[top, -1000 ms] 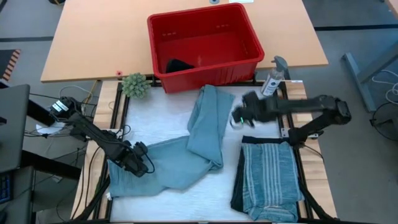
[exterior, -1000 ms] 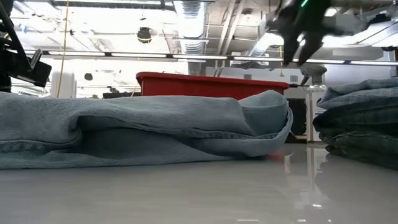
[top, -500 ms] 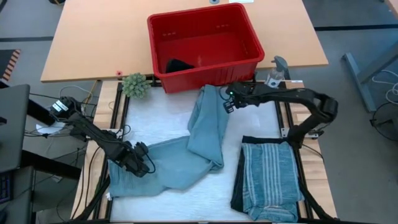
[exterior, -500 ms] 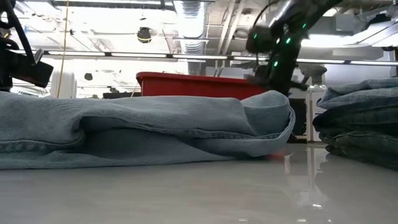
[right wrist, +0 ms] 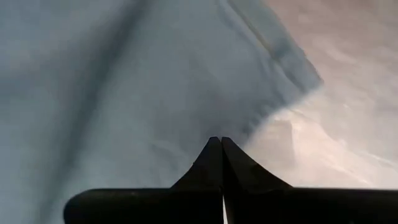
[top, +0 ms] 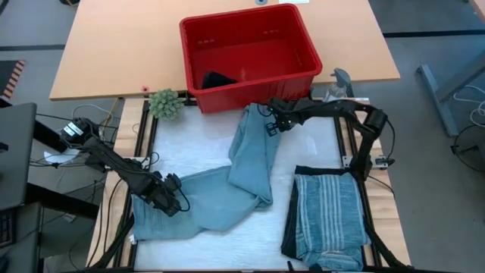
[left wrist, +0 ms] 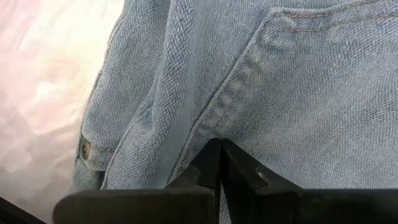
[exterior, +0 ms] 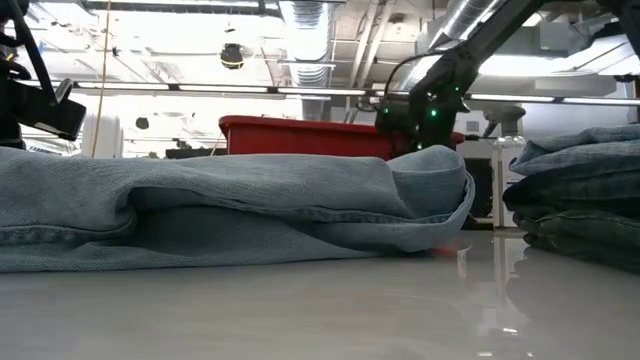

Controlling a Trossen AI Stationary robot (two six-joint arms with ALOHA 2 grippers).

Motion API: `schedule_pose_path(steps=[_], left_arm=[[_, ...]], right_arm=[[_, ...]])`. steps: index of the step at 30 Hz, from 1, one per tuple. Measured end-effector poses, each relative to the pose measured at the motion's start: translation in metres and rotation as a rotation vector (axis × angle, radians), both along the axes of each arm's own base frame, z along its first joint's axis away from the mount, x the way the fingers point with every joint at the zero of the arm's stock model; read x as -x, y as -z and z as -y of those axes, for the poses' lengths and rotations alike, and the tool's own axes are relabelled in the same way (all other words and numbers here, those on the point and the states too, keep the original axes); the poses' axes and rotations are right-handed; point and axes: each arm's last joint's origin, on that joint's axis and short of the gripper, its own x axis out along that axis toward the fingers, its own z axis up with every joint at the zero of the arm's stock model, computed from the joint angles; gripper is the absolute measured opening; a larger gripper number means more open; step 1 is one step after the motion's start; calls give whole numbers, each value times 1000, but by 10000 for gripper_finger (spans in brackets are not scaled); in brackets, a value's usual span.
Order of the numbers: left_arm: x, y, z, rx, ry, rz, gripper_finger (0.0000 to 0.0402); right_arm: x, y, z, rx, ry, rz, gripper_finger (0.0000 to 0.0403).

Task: Fold Laundry from Bin
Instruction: Fold the light blue denim pants

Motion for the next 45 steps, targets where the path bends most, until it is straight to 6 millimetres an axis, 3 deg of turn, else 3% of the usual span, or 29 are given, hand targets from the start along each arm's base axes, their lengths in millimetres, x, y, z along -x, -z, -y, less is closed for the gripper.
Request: schedule_pose_path(steps=[4, 11, 14, 18, 22, 27, 31, 35, 41, 45], left_arm=[[-1, 0, -1, -21, 14, 14, 2], [-3, 0, -4, -36, 32, 19, 2], [-4, 0, -5, -43, 42, 22, 2], [-5, 0, -7, -45, 33, 24, 2], [-5, 0, -7, -38, 31, 20, 2], [-5, 0, -6, -18, 34, 7, 2], [-4, 0, -6, -15, 34, 5, 2], [-5, 0, -7, -28, 56, 10, 2], [-5, 0, -7, -36, 81, 11, 2], [-5, 0, -7, -39, 82, 12, 2]], right_arm=[[11, 3, 0, -63, 23, -117, 16], [39, -2, -16, -165, 67, -410, 16], [31, -22, -22, -86, -1, -273, 16], [9, -40, -11, 38, -51, 33, 16], [-2, -25, 8, 55, -29, 136, 16], [-8, 8, 19, -14, -4, 107, 16], [-3, 20, 13, -120, 62, -20, 16], [7, 16, -4, -105, 92, -203, 16], [37, 2, -24, -171, 175, -466, 16], [55, 4, -32, -202, 197, -623, 16]])
